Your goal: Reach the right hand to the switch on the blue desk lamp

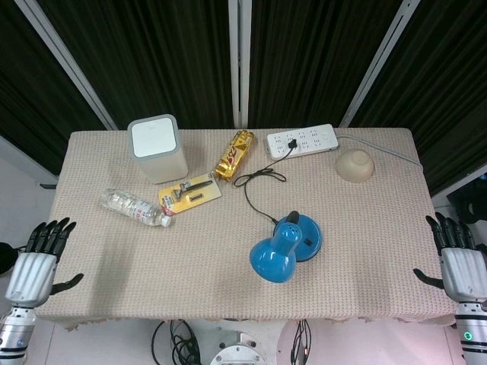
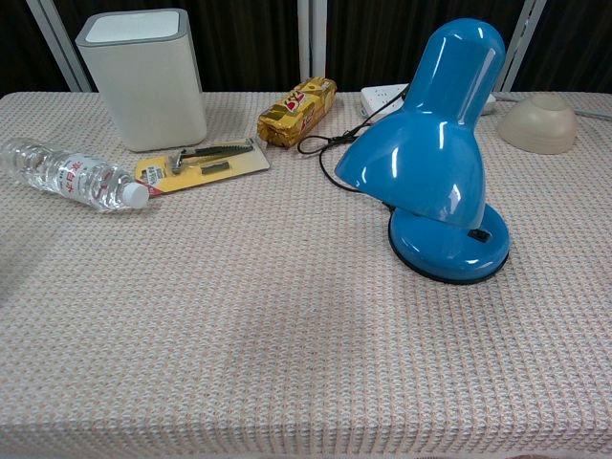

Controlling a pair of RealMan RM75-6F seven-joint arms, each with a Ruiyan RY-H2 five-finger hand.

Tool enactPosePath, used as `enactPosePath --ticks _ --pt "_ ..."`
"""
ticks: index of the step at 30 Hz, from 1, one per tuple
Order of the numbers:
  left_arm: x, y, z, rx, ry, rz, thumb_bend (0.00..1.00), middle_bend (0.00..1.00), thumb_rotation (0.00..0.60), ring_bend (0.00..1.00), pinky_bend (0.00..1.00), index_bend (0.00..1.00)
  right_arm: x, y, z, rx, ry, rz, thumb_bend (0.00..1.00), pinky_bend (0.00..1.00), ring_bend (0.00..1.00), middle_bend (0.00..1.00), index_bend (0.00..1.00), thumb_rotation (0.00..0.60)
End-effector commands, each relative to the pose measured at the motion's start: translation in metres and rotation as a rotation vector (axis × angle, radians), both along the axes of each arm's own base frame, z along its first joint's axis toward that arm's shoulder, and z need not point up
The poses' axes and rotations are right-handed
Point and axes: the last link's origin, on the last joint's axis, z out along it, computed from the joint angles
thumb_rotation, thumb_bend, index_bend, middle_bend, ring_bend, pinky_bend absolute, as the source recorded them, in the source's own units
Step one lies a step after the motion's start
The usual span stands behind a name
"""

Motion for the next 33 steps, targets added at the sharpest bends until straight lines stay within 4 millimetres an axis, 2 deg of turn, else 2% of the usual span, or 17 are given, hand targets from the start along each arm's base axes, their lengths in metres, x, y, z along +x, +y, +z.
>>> enactPosePath --ticks 1,8,12,14,17,19,21,24,25,26,27,29,30,31,33 --pt "0.001 0.0 -0.001 -0.006 0.004 -0.003 0.09 0.0 0.6 0.0 0.0 0.0 0.001 0.001 -0.002 0.004 0.0 0.006 0.0 0.0 0.0 0.0 0.0 0.6" --pt "0.005 0.0 -0.002 -0.009 0.007 -0.013 0.09 0.0 0.6 0.0 0.0 0.0 0.005 0.005 -0.002 0.015 -0.008 0.016 0.0 0.0 0.0 0.0 0.0 0.6" --pt "0.004 0.003 -0.001 -0.004 0.01 -0.005 0.09 0.0 0.6 0.0 0.0 0.0 0.008 0.003 -0.011 0.044 -0.014 0.015 0.0 0.0 0.0 0.0 0.0 0.6" --pt "0.003 0.005 -0.001 -0.003 0.003 -0.003 0.09 0.0 0.6 0.0 0.0 0.0 0.011 -0.001 -0.017 0.062 -0.016 0.029 0.02 0.0 0.0 0.0 0.0 0.6" --pt "-0.001 0.007 -0.002 -0.008 0.001 0.004 0.09 0.0 0.6 0.0 0.0 0.0 0.021 -0.007 -0.028 0.099 -0.014 0.077 0.12 0.0 0.0 0.0 0.0 0.6" --pt "-0.003 0.007 -0.003 -0.006 -0.004 0.008 0.09 0.0 0.6 0.0 0.0 0.0 0.027 -0.011 -0.033 0.117 -0.012 0.108 0.28 0.0 0.0 0.0 0.0 0.6" --pt "-0.005 0.007 -0.004 -0.004 -0.014 0.013 0.09 0.0 0.6 0.0 0.0 0.0 0.034 -0.016 -0.04 0.141 0.003 0.144 0.58 0.0 0.0 0.0 0.0 0.6" --pt "-0.008 0.006 -0.006 -0.008 -0.017 0.017 0.09 0.0 0.6 0.0 0.0 0.0 0.042 -0.022 -0.049 0.188 0.012 0.172 0.87 0.02 0.0 0.02 0.0 0.6" --pt "-0.009 0.005 -0.006 -0.008 -0.016 0.016 0.09 0.0 0.6 0.0 0.0 0.0 0.044 -0.023 -0.052 0.2 0.015 0.181 0.92 0.05 0.0 0.03 0.0 0.6" --pt "-0.009 0.005 -0.005 -0.006 -0.015 0.015 0.09 0.0 0.6 0.0 0.0 0.0 0.047 -0.025 -0.055 0.213 0.024 0.196 0.98 0.13 0.04 0.09 0.0 0.6" --pt "-0.009 0.004 -0.004 -0.004 -0.015 0.014 0.09 0.0 0.6 0.0 0.0 0.0 0.05 -0.027 -0.058 0.22 0.03 0.209 1.0 0.23 0.11 0.18 0.0 0.6" --pt "-0.01 0.003 -0.002 0.0 -0.018 0.015 0.09 0.0 0.6 0.0 0.0 0.0 0.054 -0.029 -0.065 0.241 0.035 0.232 1.0 0.42 0.32 0.39 0.0 0.6" --pt "-0.01 0.002 -0.002 0.0 -0.018 0.016 0.09 0.0 0.6 0.0 0.0 0.0 0.056 -0.03 -0.071 0.264 0.031 0.24 1.0 0.54 0.48 0.57 0.0 0.6" --pt "-0.011 0.002 -0.001 0.0 -0.018 0.017 0.09 0.0 0.6 0.0 0.0 0.0 0.057 -0.03 -0.074 0.28 0.03 0.243 1.0 0.61 0.59 0.71 0.0 0.6" --pt "-0.011 0.001 -0.001 -0.002 -0.018 0.018 0.09 0.0 0.6 0.0 0.0 0.0 0.06 -0.03 -0.082 0.318 0.042 0.253 1.0 0.68 0.71 0.86 0.0 0.6"
